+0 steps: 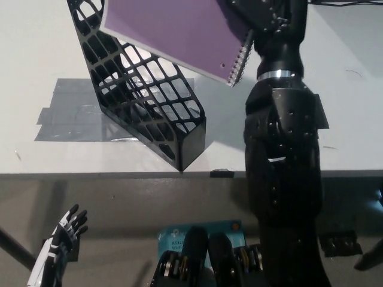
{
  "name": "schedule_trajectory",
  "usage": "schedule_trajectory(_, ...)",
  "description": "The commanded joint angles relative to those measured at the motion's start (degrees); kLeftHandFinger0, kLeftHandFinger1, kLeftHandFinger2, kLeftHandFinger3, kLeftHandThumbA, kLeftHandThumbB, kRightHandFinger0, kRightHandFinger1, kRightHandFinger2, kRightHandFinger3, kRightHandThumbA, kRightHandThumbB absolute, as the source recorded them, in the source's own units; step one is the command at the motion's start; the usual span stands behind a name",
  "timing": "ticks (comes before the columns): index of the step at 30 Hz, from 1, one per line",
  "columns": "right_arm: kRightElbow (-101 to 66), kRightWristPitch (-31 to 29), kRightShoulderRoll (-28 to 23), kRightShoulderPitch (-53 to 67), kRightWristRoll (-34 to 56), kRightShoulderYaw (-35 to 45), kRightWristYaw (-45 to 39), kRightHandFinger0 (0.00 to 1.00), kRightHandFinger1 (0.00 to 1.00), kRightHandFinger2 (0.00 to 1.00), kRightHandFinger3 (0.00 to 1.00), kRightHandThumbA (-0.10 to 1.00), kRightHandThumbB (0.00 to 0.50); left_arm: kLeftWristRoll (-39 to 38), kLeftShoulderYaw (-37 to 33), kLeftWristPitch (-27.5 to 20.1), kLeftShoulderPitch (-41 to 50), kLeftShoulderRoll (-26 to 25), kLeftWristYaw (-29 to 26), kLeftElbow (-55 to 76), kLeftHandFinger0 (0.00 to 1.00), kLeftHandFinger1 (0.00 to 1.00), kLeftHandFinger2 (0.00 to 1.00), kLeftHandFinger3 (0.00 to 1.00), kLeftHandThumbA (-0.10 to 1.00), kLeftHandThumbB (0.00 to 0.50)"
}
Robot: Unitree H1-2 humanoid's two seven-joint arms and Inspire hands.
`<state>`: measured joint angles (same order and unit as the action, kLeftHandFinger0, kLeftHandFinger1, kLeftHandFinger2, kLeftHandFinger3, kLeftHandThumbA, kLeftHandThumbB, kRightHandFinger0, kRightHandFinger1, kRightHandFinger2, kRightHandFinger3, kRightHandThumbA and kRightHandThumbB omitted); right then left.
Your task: A person hands a notebook to the robot and the robot grabs it with its right hand and places it in the magazine stand kept in the centre of the desk infront of it.
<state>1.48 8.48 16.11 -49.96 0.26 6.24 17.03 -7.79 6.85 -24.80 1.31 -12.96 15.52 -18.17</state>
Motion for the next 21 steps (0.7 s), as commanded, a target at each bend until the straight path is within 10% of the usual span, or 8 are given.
schedule_trajectory(1,-0.5,-7.9,1.0,-3.7,-1.5,-1.8,0.9,0.00,0.00,0.00,0.00,0.99,0.077,-0.2,0.1,-2.1,0.0,-0.3,0.9,2.0,1.00,1.00,1.00,1.00,1.00,0.500)
schedule_trajectory(21,-1.5,-9.2,1.9,-4.0,-1.8,-2.0,2.6,0.00,0.00,0.00,0.00,0.99,0.058,-0.2,0.0,-2.1,0.0,-0.1,0.9,2.3,1.00,1.00,1.00,1.00,1.00,0.500)
